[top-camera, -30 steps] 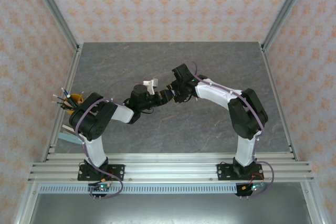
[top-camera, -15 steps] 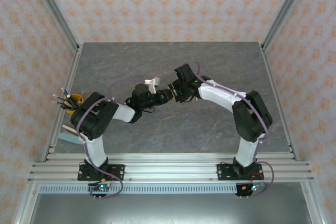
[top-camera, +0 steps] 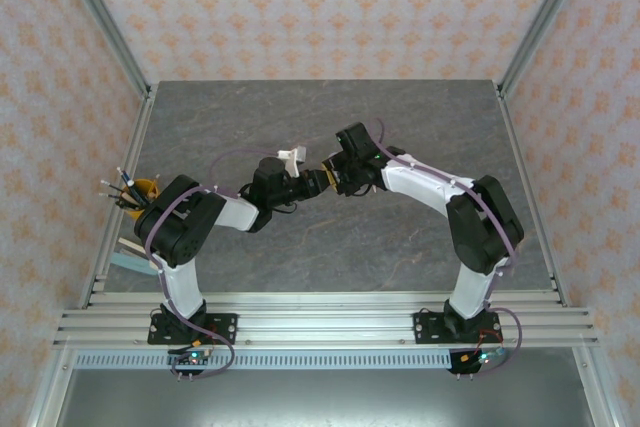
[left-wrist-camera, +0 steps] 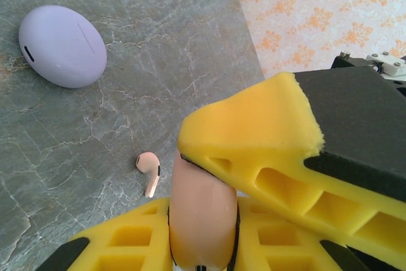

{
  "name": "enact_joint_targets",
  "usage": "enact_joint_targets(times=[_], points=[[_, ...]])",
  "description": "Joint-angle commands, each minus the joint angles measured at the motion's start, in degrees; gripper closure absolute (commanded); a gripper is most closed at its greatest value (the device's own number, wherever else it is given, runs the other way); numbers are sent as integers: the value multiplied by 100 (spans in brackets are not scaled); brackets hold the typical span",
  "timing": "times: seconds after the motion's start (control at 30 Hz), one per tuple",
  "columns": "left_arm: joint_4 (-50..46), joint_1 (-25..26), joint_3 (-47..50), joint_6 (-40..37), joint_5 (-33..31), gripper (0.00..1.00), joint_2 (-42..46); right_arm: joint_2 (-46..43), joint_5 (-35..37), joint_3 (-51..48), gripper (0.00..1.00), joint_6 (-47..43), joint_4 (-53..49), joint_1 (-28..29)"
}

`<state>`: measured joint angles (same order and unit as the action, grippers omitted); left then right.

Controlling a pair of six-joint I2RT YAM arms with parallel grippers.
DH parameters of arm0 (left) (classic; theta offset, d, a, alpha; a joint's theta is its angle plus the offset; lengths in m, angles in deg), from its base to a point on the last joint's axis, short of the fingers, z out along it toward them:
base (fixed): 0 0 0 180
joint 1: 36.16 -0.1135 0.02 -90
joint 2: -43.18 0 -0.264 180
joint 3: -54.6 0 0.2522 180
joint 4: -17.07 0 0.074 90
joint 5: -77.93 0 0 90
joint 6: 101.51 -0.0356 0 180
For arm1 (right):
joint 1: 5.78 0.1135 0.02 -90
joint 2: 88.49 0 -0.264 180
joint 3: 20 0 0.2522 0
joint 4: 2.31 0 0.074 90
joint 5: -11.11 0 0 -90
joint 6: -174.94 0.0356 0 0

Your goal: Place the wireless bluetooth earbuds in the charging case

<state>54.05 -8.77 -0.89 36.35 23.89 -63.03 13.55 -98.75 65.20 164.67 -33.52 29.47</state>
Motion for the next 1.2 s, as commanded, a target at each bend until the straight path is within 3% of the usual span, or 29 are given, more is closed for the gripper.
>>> enact_joint_targets(times=[0.0, 0.13, 0.43, 0.6, 0.7, 0.9, 1.07, 1.17], points=[[-44, -33, -186, -163, -288, 74, 237, -235, -183, -121, 56, -1, -136, 57], [-4, -36, -214, -106, -397, 71, 259, -254, -197, -131, 56, 6, -120, 53], [-59, -33, -335, -132, -311, 90, 259, -358, -220, -212, 56, 14, -57, -13], [-232, -33, -394, -163, -182, 96, 250, -609, -268, -258, 36, -225, 17, -248], [-468, -33, -451, -223, -22, 97, 330, -984, -261, -334, 31, -595, -87, -546], [-1654, -34, -736, -736, 527, 97, 824, -1884, -274, -828, 30, -2183, -213, -1252], [-2887, -33, -1101, -1319, 903, 98, 1304, -2453, -919, -1378, 30, -4467, 390, -1457], [-3405, -40, -1319, -1545, 1065, 100, 1451, -2675, -1460, -1740, 30, -5036, 866, -1475]])
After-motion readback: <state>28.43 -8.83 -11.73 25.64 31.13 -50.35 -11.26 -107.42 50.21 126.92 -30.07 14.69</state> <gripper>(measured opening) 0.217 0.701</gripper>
